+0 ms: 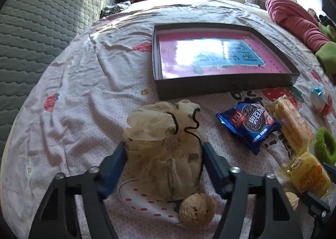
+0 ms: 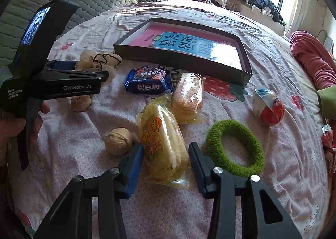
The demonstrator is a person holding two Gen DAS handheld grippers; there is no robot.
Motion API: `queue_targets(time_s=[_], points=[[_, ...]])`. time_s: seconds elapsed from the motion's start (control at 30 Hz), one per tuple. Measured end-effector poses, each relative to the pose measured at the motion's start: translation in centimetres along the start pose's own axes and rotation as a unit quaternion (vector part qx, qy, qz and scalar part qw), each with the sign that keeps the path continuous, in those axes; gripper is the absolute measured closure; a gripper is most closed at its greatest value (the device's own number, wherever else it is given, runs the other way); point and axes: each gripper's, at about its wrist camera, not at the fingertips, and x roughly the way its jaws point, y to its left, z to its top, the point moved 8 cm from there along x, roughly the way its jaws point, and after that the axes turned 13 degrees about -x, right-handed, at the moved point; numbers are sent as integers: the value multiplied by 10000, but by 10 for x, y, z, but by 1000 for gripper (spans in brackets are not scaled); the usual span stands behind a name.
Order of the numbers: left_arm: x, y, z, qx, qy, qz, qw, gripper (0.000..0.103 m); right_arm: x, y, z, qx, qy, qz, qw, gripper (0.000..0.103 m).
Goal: Organize objects
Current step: 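Close left tool on the mesh bag while right tool grasps the yellow snack pack, then lift and carry the mesh bag with left tool while right tool carries the snack pack to the tray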
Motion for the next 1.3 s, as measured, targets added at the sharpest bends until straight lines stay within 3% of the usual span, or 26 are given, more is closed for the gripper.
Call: queue_targets(time_s=[0.1,0.27,0.37,0.47,1.3], points=[[1,-1,-1,30,-5,-40,10000,38,2,0,0,22,26,60,10000,59],[-2,-3,-1,32,13,-196,9998,68,0,0,1,141,-74,305,9994,69],[-6,-9,-2,119,-5,-325,9994,81,-3,2,2,80,-90,307,9995,70],[-13,-13,-2,135,-68,-460,9988,86,-5,2,2,155,-120,364,9991,71],[-81,-29,13,112,-473,-764,9959,88,-53,-11,26,375,-649,187,9970,74]])
